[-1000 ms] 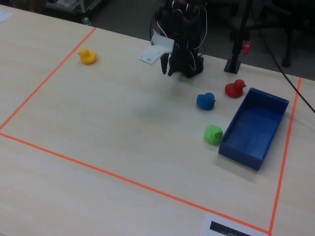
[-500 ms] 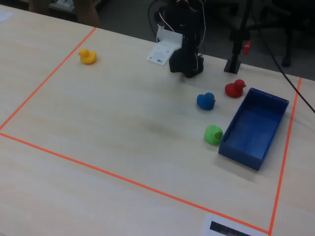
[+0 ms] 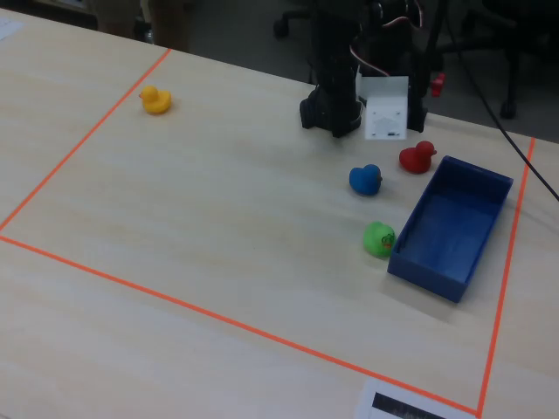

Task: Grasp red duck and put it into box.

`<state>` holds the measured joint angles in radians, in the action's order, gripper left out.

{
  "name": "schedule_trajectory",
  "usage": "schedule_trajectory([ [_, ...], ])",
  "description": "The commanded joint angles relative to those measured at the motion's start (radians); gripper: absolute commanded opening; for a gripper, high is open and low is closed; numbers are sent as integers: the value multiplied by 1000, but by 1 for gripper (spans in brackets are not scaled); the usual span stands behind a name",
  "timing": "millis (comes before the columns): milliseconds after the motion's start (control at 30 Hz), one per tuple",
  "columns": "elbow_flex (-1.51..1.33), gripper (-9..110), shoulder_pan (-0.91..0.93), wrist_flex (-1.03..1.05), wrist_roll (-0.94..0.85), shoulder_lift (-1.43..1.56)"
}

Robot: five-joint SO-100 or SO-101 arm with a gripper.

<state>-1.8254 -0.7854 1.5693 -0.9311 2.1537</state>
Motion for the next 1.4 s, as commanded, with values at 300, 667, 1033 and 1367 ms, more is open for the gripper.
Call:
schedule_trajectory([
  [300,130,32,-316,64,21,-43],
  [667,-192,33,-330,-216,-92,-58],
  [1033,-253,35,-388,-160,-152,-6],
  [1367,-252,36,-454,-218,-153,-21],
])
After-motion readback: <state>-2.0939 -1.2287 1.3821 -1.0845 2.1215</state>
